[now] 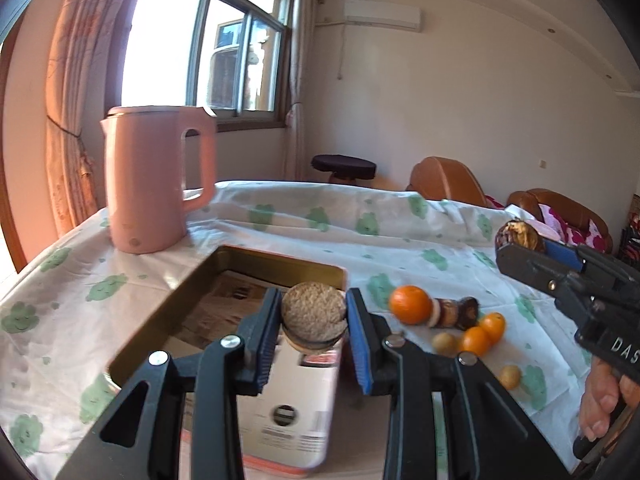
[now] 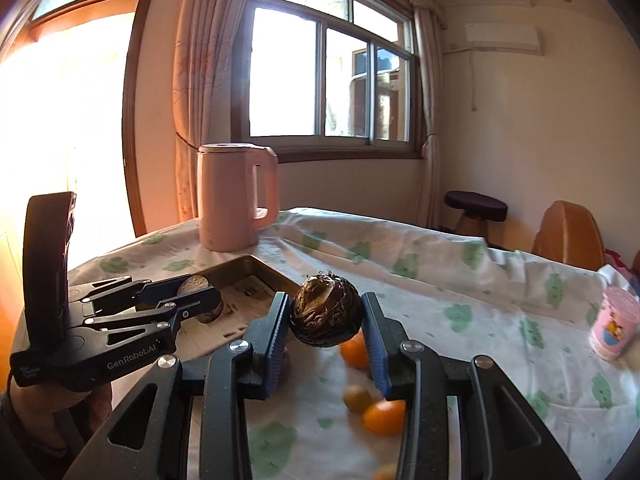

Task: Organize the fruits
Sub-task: 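Carry the slice with the left tool over the tin while the right tool carries the swirled fruit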

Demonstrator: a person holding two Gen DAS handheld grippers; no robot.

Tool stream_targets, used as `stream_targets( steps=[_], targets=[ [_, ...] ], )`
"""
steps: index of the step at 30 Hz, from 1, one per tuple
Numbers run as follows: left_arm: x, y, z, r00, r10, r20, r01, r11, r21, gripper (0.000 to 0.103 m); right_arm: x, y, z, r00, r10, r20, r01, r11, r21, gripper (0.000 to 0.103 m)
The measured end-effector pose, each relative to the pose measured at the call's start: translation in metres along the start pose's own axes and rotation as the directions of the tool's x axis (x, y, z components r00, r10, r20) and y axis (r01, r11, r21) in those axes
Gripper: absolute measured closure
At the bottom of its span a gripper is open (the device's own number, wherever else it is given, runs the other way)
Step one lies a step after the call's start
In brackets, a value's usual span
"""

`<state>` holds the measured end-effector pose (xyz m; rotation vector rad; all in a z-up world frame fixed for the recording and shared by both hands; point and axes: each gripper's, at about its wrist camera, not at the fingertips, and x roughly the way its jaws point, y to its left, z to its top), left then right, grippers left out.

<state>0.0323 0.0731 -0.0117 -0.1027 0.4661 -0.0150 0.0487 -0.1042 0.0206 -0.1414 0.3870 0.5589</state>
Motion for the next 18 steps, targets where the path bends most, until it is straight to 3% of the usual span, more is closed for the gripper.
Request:
stream_targets(
  steps=[10,18],
  targets=[
    [0.026,0.047,0.006,0.996,0.042,-0.081,-0.045,0.998,-0.04,0.069,0.069,0.039,0.016,0.989,0.091,-0.114,-0.093,0.995,-0.016,0.065],
    [0.041,0.061,0.002,0.991,0.044,-0.127,-0.052,0.997,-0.056,0.069,0.107,0.062,0.009,0.977,0.095,-0.192,-0.106,0.993,-0.048,0.065]
  ],
)
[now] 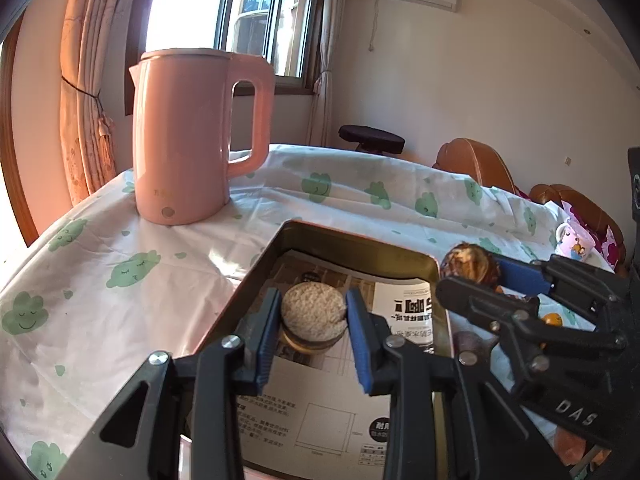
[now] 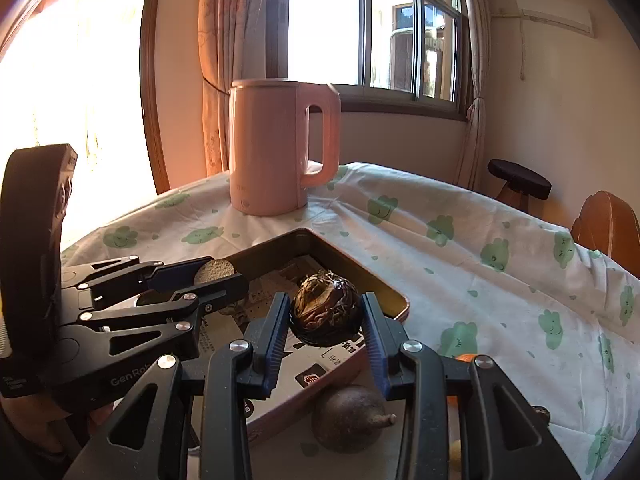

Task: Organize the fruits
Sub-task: 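Carry the slice with the left tool over the tin while the right tool carries the swirled fruit, then open the left tool to drop the slice in the tin while the right tool releases the swirled fruit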

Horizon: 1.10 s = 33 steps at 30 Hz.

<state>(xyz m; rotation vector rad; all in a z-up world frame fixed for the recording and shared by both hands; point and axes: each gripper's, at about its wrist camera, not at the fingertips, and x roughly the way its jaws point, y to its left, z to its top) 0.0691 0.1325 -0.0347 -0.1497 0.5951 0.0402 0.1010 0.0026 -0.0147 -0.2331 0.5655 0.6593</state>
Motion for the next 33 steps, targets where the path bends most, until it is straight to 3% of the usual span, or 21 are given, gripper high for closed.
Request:
stream_targets(
  steps=[15,17,20,21,22,24,28,33],
  targets=[
    [0.031,0.01,0.005,0.997,0.029,-0.065,-0.028,1.0,0.011,0.068,0.039,0.005,0.001,0.997,-0.003,-0.08,0.003,1.0,0.001,0.064],
    [0.029,0.011,0.004,0.998,0.036,-0.055,-0.036,0.999,0.005,0.063,0.039,0.004,0.0,0.996,0.005,-0.084,-0.005,1.0,0.004,0.059],
    [0.019,0.013,0.003,0.999,0.022,-0.026,-0.022,1.0,-0.009,0.042,0.028,-0.001,0.0,0.998,-0.02,-0.059,0.02,1.0,0.006,0.043],
    [0.014,0.013,0.003,1.0,0.019,-0.013,-0.019,1.0,-0.009,0.03,0.022,-0.004,-0.001,0.999,-0.011,-0.05,0.011,1.0,0.012,0.038],
    [0.009,0.011,0.002,1.0,0.03,0.005,-0.03,1.0,-0.002,0.021,0.013,-0.008,-0.004,0.999,-0.004,-0.037,0.005,1.0,0.02,0.037],
    [-0.003,0.007,-0.001,0.998,0.042,0.048,-0.042,0.999,0.015,0.013,-0.003,-0.015,-0.008,1.0,-0.016,-0.017,0.016,1.0,0.02,0.036],
    [-0.016,0.004,-0.007,0.997,0.009,0.076,-0.009,1.0,-0.004,0.009,-0.035,-0.03,-0.023,0.999,-0.04,0.004,0.04,0.999,0.017,0.03],
    [-0.02,-0.007,-0.012,0.997,-0.008,0.081,0.008,1.0,-0.006,0.009,-0.04,-0.034,-0.043,0.998,-0.029,-0.054,0.028,0.999,-0.021,0.029]
  ],
)
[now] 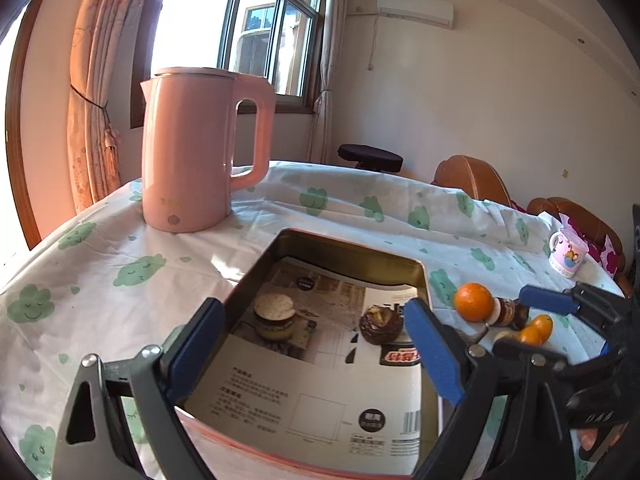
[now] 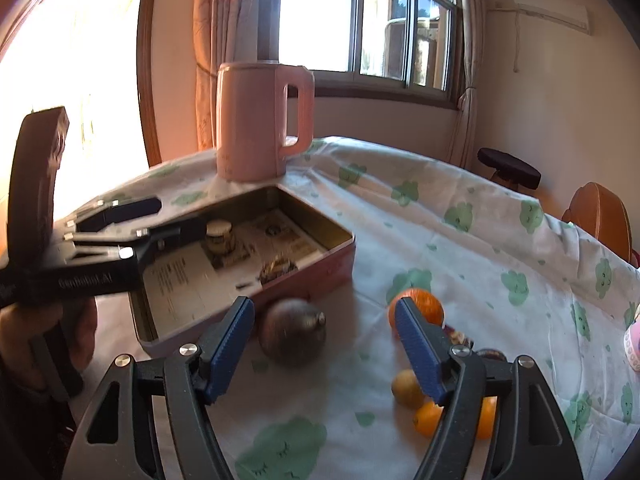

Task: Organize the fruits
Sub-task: 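Open the left tool to drop the slice in the tin while the right tool releases the swirled fruit, then close the right tool on the brown pear-shaped fruit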

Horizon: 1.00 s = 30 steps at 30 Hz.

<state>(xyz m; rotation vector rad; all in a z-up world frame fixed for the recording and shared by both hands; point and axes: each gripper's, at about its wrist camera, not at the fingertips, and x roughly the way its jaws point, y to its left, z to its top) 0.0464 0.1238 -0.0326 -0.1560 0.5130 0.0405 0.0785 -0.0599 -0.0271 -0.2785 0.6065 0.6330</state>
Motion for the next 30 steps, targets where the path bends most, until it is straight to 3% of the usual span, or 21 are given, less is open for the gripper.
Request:
stream_targets(
  steps=[9,14,17,18,24,27,30],
  targets=[
    [-0.005,-0.011,-0.003,1.0,-0.009,0.003,0.009,1.0,0.019,0.009,0.039,0.019,-0.009,0.992,0.0,-0.127,-0.011,0.996,-0.088,0.029],
    [-0.007,-0.012,-0.002,1.0,-0.016,0.007,0.016,1.0,0.019,0.009,0.06,0.016,-0.007,0.985,0.006,-0.172,-0.018,0.997,-0.071,0.03],
    [-0.008,-0.015,-0.003,1.0,-0.021,0.007,0.021,1.0,0.023,0.009,0.063,0.009,-0.006,0.981,0.076,-0.177,-0.08,0.997,-0.017,0.053],
    [-0.008,-0.018,-0.003,1.0,-0.025,0.007,0.025,0.999,0.025,0.009,0.06,0.007,-0.006,0.984,0.079,-0.162,-0.081,0.997,-0.004,0.053],
    [-0.01,-0.047,-0.005,0.997,-0.075,-0.006,0.076,0.996,0.052,0.009,0.015,-0.013,-0.009,0.999,0.016,-0.051,-0.013,0.998,0.063,0.053],
    [-0.01,-0.068,-0.008,0.994,-0.11,-0.018,0.111,0.991,0.079,0.009,-0.022,-0.03,-0.016,0.997,-0.077,0.007,0.076,0.992,0.1,0.053],
    [-0.007,-0.095,-0.014,0.986,-0.159,-0.049,0.163,0.981,0.101,0.009,-0.051,-0.049,-0.027,0.976,-0.213,0.035,0.208,0.971,0.12,0.053]
  ],
)
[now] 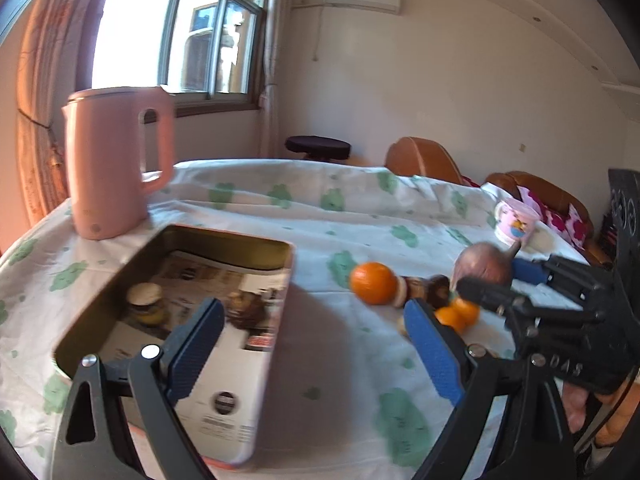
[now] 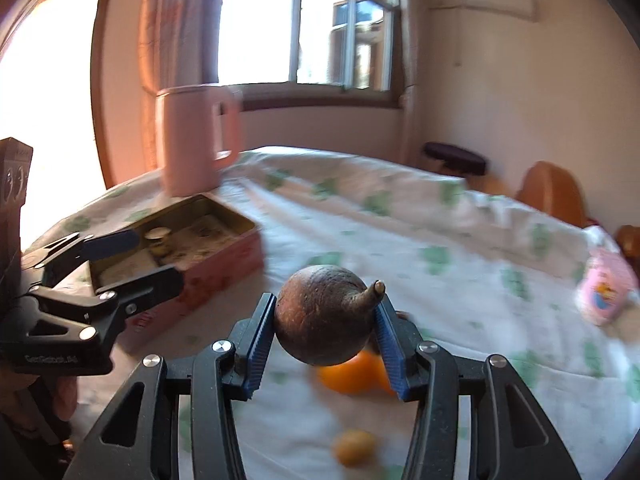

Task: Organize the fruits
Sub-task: 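Close the right tool on the brown pear-shaped fruit, then close the left tool on the small round brown fruit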

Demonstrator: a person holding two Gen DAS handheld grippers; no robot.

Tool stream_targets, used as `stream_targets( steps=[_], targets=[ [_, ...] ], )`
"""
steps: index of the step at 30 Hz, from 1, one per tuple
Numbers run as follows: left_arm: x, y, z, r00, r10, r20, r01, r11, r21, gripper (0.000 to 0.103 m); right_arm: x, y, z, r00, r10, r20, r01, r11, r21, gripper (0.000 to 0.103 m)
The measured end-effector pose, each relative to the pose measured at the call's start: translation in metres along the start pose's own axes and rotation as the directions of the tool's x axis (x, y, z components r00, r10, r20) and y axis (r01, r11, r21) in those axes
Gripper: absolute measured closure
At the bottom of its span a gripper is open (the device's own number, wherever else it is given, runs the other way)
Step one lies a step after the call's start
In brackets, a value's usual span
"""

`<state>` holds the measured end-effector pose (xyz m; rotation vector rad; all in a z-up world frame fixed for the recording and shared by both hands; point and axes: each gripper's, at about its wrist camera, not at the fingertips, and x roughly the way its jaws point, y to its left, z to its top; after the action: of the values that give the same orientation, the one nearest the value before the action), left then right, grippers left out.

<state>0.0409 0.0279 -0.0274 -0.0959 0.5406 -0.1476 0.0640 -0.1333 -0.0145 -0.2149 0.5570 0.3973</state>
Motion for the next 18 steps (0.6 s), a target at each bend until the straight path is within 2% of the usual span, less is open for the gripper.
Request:
stream_targets(
  steps=[2,5,11,14,18],
  targets=[
    [0.006,-0.018,-0.002,0.999,-0.032,-0.026,0.032,0.999,0.018,0.009,-0.011,-0.018,-0.007,0.998,-0.07,0.004,0.07,0.997,0.02,0.053],
    [0.015,-0.045,-0.005,0.996,-0.066,-0.062,0.069,0.996,0.05,0.009,-0.017,-0.044,-0.016,0.994,-0.114,-0.001,0.113,0.991,0.075,0.053],
    [0.028,-0.093,-0.014,0.984,-0.118,-0.132,0.134,0.983,0.128,0.012,-0.025,-0.077,-0.035,0.99,-0.137,-0.014,0.137,0.978,0.158,0.053],
    [0.035,-0.114,-0.019,0.974,-0.137,-0.181,0.167,0.972,0.165,0.02,-0.031,-0.084,-0.041,0.991,-0.136,-0.012,0.136,0.976,0.172,0.053],
    [0.046,-0.131,-0.026,0.955,-0.159,-0.252,0.21,0.959,0.19,0.037,-0.036,-0.088,-0.047,0.991,-0.137,-0.006,0.136,0.974,0.182,0.053]
  ],
)
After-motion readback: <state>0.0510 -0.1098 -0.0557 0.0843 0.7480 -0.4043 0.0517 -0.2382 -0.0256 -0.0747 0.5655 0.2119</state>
